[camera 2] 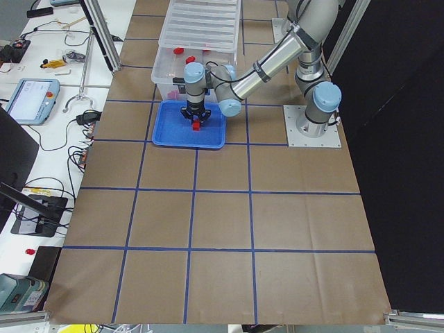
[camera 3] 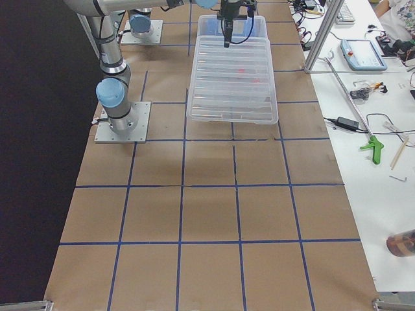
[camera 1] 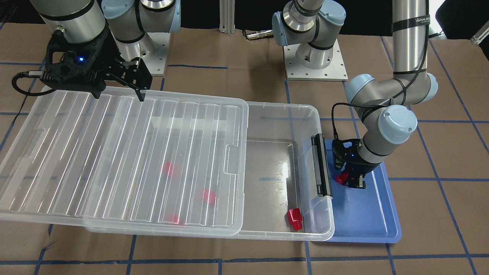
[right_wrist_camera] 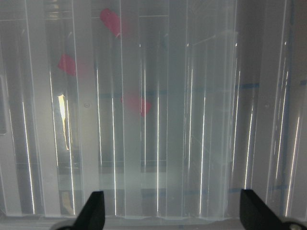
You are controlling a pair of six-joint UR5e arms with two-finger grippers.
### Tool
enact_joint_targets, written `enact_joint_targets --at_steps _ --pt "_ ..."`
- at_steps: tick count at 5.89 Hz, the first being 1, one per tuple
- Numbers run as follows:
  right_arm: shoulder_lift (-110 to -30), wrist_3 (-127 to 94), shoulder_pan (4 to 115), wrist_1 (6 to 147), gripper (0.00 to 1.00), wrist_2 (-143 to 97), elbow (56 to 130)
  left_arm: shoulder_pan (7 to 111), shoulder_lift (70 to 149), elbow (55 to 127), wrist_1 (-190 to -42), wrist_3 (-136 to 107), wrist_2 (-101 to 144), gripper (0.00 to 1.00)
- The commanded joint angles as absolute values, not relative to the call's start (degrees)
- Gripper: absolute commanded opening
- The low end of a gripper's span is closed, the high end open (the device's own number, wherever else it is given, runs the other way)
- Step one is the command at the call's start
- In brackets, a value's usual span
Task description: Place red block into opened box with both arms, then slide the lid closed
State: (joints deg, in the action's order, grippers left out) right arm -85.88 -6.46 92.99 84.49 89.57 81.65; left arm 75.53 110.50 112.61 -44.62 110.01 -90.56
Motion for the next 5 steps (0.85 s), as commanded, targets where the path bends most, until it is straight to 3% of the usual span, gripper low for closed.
enact_joint_targets --at_steps 1,3,5 --pt "-85.96 -6.59 92.99 84.46 1.00 89.56 81.65 76.29 104.55 111.45 -51.28 109.52 -90.70 0.19" --pt "-85.87 -6.59 92.99 84.46 1.00 89.65 81.65 77.68 92.69 107.95 -68.57 108.81 -90.53 0.19" --pt "-85.87 -6.59 92.90 84.46 1.00 89.65 81.65 81.02 86.50 104.34 -78.10 105.66 -90.70 0.19"
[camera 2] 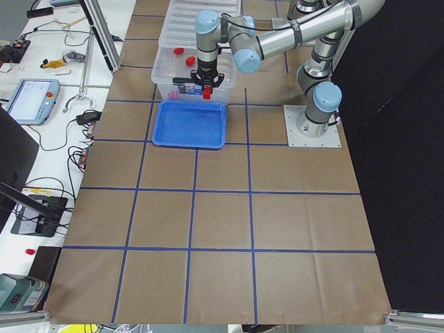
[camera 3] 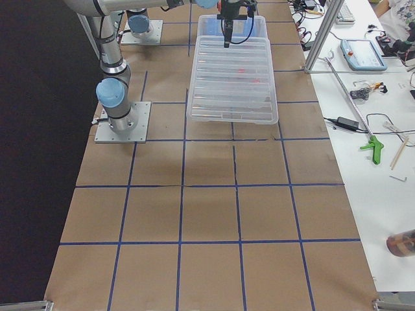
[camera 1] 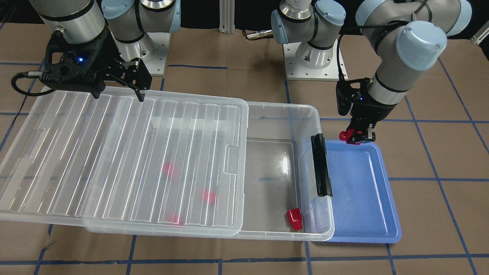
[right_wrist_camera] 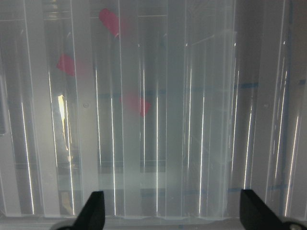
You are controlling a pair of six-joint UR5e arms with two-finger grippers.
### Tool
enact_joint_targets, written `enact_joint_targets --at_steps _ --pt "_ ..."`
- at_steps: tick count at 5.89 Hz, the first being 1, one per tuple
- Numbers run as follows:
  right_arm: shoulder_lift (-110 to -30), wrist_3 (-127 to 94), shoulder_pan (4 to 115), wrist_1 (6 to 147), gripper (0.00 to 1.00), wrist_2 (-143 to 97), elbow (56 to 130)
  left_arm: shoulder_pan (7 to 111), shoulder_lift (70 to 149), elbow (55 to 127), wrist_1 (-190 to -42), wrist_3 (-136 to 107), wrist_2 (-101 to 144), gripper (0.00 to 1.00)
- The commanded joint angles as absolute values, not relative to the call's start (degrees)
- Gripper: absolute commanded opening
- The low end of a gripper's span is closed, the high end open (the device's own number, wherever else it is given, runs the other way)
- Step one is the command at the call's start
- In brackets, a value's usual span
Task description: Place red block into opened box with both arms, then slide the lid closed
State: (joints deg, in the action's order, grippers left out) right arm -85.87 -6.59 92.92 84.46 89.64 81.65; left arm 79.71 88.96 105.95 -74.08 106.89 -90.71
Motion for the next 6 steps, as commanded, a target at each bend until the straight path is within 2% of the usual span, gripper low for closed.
enact_joint_targets --at_steps 1,4,6 --pt "-85.87 -6.50 92.90 84.46 1.00 89.65 81.65 81.73 85.53 103.63 -79.96 101.73 -90.44 0.16" --pt "-85.87 -6.33 92.73 84.46 1.00 89.74 81.65 83.40 86.22 103.45 -80.51 94.55 -90.19 0.15" --pt "-85.87 -6.33 92.90 84.46 1.00 89.74 81.65 90.75 90.06 102.93 -76.75 83.73 -89.74 0.15"
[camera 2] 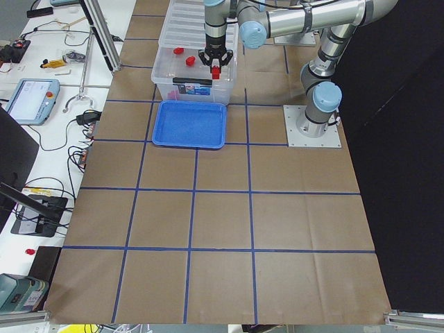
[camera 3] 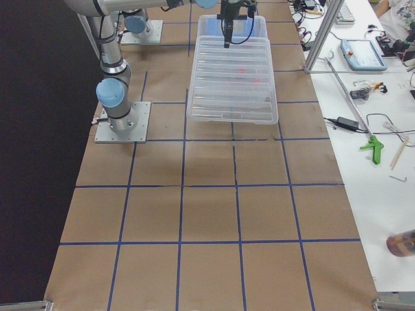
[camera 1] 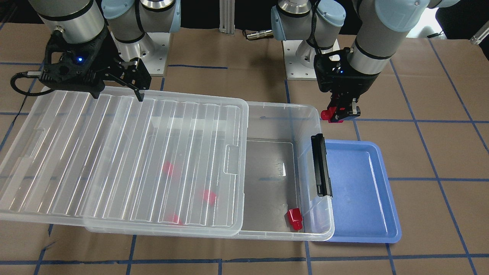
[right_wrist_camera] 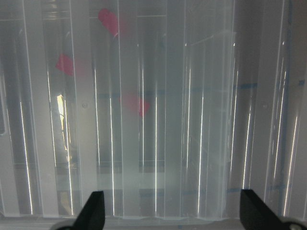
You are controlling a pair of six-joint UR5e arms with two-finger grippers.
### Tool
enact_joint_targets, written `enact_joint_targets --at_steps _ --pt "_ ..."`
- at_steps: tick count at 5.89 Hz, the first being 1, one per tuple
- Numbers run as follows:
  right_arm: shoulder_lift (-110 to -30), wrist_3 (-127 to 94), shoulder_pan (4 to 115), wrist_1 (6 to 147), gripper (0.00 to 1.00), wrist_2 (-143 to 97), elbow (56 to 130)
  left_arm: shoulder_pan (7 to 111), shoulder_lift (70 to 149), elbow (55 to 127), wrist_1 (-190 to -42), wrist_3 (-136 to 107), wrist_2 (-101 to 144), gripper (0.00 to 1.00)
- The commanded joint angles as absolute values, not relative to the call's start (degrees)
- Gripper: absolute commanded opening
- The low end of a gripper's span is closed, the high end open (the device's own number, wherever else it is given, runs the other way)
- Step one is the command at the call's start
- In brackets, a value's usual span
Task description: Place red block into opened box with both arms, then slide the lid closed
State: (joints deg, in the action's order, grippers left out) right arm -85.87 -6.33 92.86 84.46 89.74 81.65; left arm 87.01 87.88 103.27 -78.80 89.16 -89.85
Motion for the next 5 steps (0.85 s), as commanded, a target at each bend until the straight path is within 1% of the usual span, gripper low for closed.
enact_joint_targets --at_steps 1,2,4,5 --pt "-85.87 -6.33 92.73 84.46 1.00 89.74 81.65 95.32 94.00 101.96 -71.77 82.45 -90.43 0.15" --pt "-85.87 -6.33 92.90 84.46 1.00 89.74 81.65 97.36 96.57 101.69 -68.85 82.18 -90.53 0.15" --pt "-85.87 -6.33 92.72 84.29 1.00 89.74 81.65 97.56 100.43 104.31 -60.68 82.00 -89.74 0.15" --pt "-85.87 -6.33 92.72 84.29 1.00 89.74 81.65 97.73 102.81 107.11 -55.34 81.83 -89.65 0.15"
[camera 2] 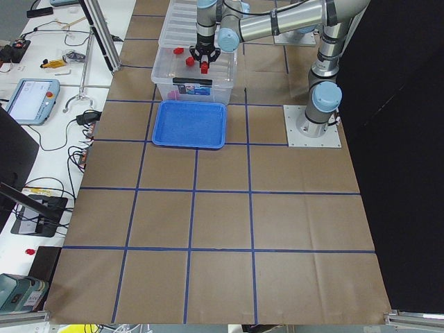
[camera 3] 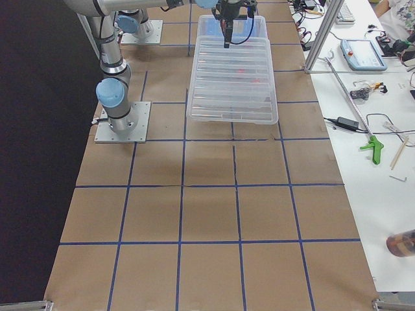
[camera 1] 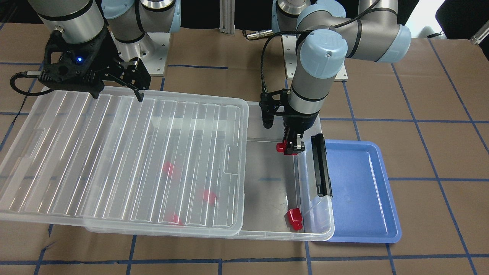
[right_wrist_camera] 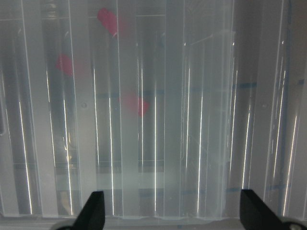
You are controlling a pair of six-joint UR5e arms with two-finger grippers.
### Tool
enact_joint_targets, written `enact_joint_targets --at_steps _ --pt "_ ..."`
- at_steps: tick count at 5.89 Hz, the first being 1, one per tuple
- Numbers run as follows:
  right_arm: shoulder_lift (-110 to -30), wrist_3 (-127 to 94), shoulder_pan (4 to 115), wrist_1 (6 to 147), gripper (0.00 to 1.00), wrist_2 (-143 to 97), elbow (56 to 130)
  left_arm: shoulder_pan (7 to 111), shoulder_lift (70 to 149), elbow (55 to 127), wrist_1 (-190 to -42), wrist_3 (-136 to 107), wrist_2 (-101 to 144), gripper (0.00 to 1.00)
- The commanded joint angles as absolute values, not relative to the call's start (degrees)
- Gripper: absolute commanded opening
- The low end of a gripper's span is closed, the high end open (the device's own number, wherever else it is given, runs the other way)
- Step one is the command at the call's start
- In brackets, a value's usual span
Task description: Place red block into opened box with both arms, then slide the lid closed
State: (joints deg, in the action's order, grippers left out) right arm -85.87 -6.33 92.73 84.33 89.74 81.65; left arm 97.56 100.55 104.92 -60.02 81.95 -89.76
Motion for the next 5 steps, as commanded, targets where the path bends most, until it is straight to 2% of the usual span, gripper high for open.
enact_joint_targets --at_steps 1,4,5 --pt "-85.87 -6.33 92.72 84.29 1.00 89.74 81.65 97.39 104.22 109.75 -50.32 81.91 -87.73 0.15" --pt "-85.87 -6.33 92.72 84.29 1.00 89.74 81.65 97.38 110.99 110.04 -47.11 82.53 -87.36 0.16" --pt "-85.87 -6.33 92.72 84.20 1.00 89.74 81.65 97.47 111.53 110.04 -47.11 82.36 -87.45 0.32"
